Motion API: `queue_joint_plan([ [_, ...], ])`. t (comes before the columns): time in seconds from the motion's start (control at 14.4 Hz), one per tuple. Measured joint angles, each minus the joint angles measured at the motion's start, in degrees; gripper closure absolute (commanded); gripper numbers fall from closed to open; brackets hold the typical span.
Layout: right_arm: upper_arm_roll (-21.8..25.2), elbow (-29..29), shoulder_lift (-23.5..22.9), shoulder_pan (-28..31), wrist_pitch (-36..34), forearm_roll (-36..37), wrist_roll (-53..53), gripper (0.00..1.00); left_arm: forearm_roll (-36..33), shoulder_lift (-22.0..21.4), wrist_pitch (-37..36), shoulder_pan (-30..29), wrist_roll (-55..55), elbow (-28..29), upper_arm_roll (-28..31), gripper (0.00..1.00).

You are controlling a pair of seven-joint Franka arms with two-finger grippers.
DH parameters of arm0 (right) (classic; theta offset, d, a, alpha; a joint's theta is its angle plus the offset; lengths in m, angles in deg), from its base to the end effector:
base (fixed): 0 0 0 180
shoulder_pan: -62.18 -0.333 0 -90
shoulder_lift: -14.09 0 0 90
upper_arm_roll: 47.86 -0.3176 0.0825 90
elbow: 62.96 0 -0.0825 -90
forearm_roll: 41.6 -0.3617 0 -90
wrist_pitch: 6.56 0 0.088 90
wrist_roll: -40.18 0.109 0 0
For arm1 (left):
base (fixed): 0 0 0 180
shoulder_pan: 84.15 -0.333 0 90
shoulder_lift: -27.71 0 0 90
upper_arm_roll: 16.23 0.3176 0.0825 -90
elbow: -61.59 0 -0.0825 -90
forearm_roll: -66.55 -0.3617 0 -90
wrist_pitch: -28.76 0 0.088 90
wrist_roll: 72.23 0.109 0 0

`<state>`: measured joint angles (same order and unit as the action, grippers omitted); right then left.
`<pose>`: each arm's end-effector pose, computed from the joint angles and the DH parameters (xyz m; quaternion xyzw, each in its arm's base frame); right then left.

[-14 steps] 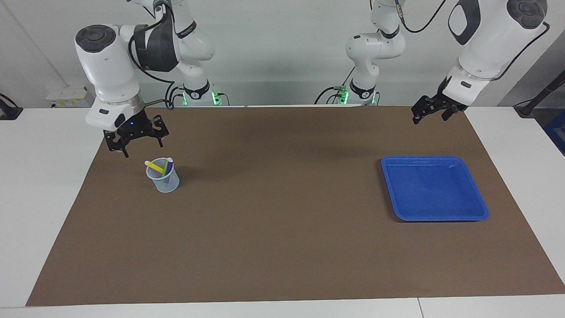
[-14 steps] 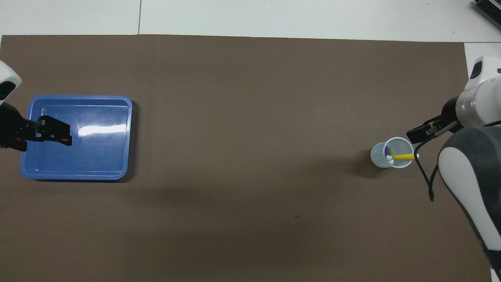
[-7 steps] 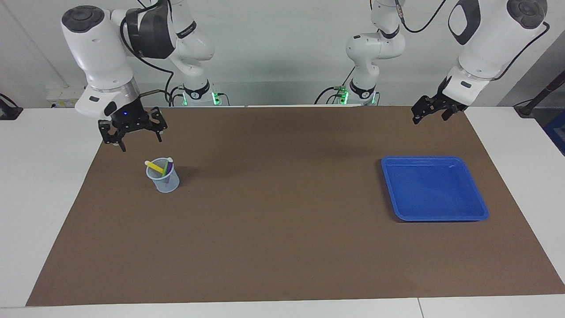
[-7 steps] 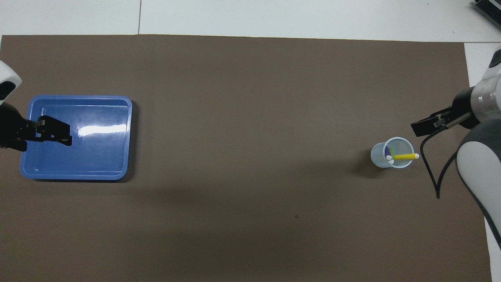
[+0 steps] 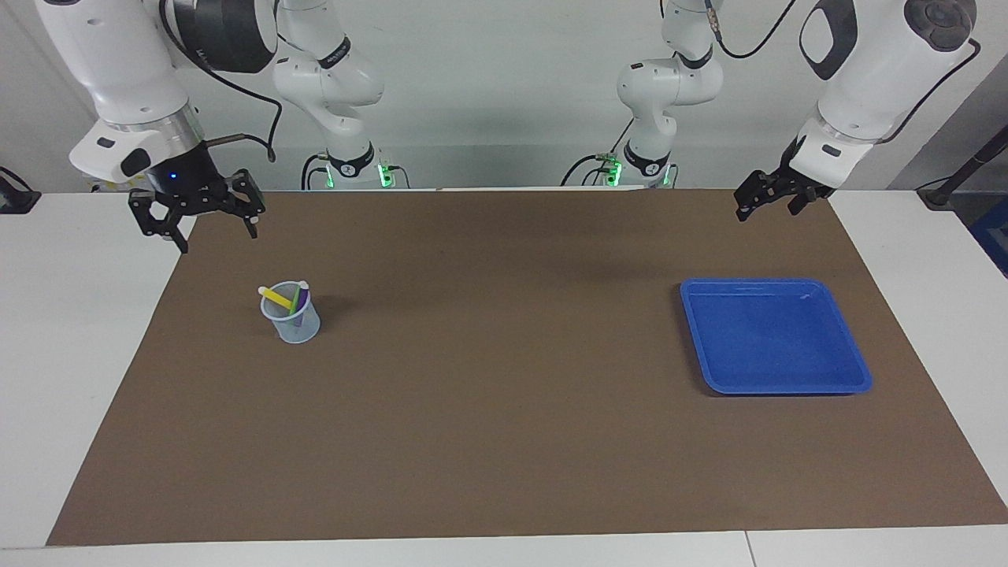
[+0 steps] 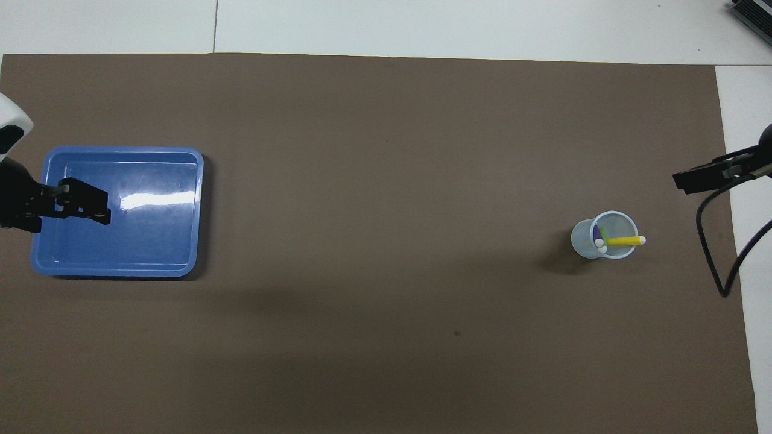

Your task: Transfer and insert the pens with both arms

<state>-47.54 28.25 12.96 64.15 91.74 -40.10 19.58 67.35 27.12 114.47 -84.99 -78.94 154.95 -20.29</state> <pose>0.5518 -0.0245 0.6173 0.9856 0.1601 0.0484 0.0231 0.5175 -0.0309 0.5974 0.9976 0.0303 -0.0619 0.0013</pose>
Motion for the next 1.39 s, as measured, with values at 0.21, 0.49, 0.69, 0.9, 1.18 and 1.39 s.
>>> queue_joint_plan([
  [0.21, 5.0, -0.8, -0.3, -4.6, -0.3, -1.5, 0.0, 0.0, 0.0, 0.0, 0.0, 0.0, 0.0, 0.0, 0.0, 0.0],
  [0.49, 7.1, -2.0, -0.3, -6.1, -1.4, -3.1, 0.0, 0.0, 0.0, 0.0, 0.0, 0.0, 0.0, 0.0, 0.0, 0.0],
  [0.69, 7.1, -2.0, -0.4, -6.1, -1.4, -3.2, 0.1, 0.0, 0.0, 0.0, 0.0, 0.0, 0.0, 0.0, 0.0, 0.0],
  [0.9, 7.4, -2.0, -0.5, -6.1, -1.4, -3.2, 0.2, 0.0, 0.0, 0.0, 0.0, 0.0, 0.0, 0.0, 0.0, 0.0],
  [1.18, 8.1, -2.0, -0.6, -6.1, -1.4, -3.2, 0.2, 0.0, 0.0, 0.0, 0.0, 0.0, 0.0, 0.0, 0.0, 0.0],
  [1.39, 8.2, -2.0, -0.6, -6.1, -1.4, -3.2, 0.2, 0.0, 0.0, 0.0, 0.0, 0.0, 0.0, 0.0, 0.0, 0.0],
])
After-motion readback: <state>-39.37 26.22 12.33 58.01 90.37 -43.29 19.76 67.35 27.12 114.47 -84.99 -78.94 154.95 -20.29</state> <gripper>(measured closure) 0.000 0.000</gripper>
